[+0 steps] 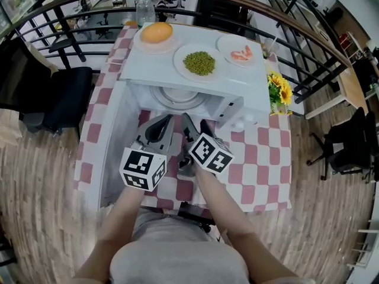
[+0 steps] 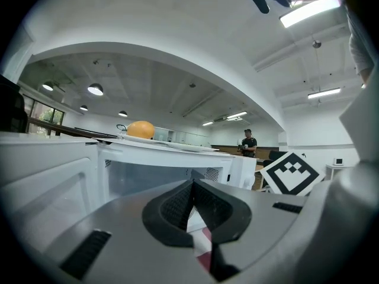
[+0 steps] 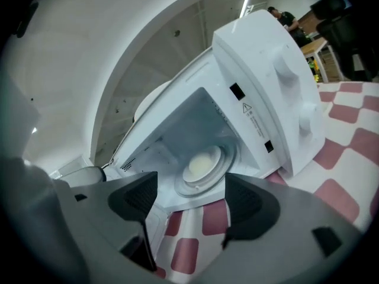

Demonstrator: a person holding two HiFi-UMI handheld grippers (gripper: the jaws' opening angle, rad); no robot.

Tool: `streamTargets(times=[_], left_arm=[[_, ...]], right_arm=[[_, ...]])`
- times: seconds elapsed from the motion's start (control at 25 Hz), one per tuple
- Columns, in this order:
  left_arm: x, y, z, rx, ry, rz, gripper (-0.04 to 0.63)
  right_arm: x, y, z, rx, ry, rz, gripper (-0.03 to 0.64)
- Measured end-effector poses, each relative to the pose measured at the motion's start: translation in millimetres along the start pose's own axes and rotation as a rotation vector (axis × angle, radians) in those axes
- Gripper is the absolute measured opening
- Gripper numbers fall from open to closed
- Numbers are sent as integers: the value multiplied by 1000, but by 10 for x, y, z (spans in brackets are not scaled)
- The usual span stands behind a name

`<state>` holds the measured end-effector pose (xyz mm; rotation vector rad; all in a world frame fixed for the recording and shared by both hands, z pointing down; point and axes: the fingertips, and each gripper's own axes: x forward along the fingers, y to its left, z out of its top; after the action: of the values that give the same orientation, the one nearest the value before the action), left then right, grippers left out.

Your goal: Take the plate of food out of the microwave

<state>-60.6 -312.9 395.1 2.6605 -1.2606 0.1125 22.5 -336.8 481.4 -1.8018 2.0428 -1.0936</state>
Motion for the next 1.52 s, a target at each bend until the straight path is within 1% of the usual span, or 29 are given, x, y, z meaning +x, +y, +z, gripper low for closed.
streamTargets(times=[0.16,0.44,0.56,0.64,0.84,0.96,1.08,1.36,1.52], left_arm=[[11,70,-53,-14,9,5,2],[12,218,-110,-25,24,19,2],[-11,312,-126,-36,31,31,2],[-27,368,-127,-44,33,38,2],[-43,479,-156,-36,45,46,2],[-48,539,-168,-35,49,50,2],[-49,575,-163,-30,52,48,2],[-22,603,-189,-4,71,39,2],[-31,679,-176,-10,67,52,2]], right_arm=[[206,-122,-102,95,2,-52,350],[489,-491,-243,341,32,-206,350],[613,-560,-306,458,40,-233,350],[693,-581,-343,517,44,-251,351],[833,-654,-426,599,51,-341,351],[910,-690,-466,646,50,-377,351],[991,-698,-468,677,44,-403,351],[1064,-760,-474,738,32,-501,351],[1106,-775,-466,754,26,-539,362]])
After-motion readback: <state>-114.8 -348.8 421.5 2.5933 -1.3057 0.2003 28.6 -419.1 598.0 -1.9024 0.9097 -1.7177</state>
